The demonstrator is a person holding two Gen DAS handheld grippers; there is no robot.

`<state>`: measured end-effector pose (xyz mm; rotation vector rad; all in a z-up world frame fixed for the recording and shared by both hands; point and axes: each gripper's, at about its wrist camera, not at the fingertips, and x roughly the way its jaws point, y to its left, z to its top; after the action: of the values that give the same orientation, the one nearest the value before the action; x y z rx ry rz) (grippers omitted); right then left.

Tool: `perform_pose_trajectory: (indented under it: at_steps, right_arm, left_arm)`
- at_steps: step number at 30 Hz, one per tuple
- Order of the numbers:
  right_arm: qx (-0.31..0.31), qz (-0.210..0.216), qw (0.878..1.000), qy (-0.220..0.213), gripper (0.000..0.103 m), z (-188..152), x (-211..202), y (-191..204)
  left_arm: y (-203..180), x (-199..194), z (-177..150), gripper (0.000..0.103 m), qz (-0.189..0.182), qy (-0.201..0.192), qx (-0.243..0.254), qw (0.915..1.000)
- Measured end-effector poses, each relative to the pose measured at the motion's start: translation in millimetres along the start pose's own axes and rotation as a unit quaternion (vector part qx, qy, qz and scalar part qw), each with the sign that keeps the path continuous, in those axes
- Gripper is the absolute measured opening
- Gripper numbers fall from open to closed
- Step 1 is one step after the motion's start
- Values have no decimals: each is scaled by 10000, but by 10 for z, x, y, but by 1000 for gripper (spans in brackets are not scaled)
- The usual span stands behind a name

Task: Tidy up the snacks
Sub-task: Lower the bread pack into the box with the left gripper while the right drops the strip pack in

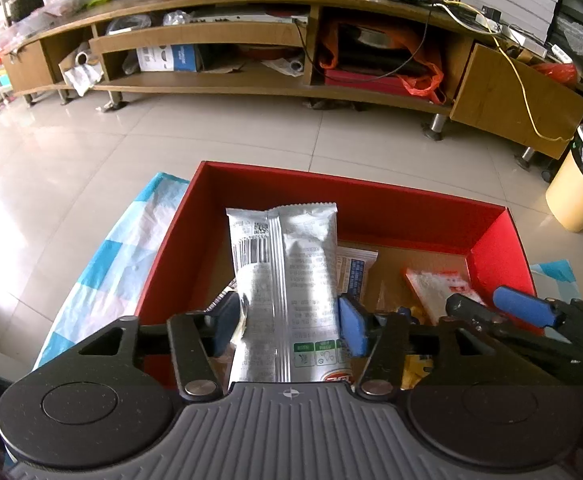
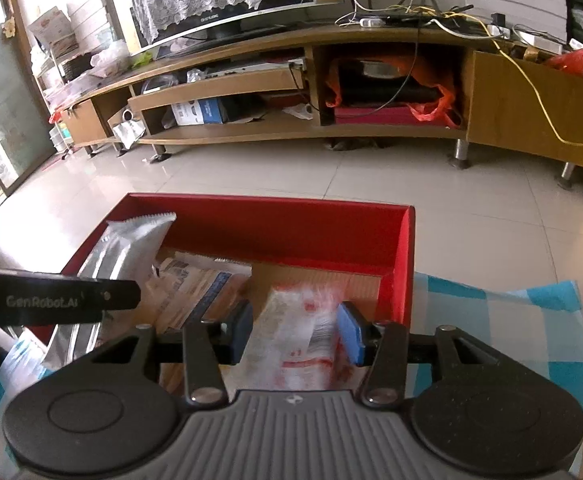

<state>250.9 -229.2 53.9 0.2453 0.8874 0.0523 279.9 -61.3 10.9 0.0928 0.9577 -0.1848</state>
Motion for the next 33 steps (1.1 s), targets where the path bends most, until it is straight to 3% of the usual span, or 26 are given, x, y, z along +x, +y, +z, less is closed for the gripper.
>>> perform_pose_trajectory:
  at_steps: [5, 33]
  right_arm:
    - [-11, -28, 9999, -133, 48, 16, -64, 17]
    - [-206, -156, 9988, -419, 50, 23, -244, 117]
  left_arm:
    - [-14, -50, 20, 80, 16, -130, 0, 9999]
    - [-33, -207, 4, 86, -83, -273, -15, 9996]
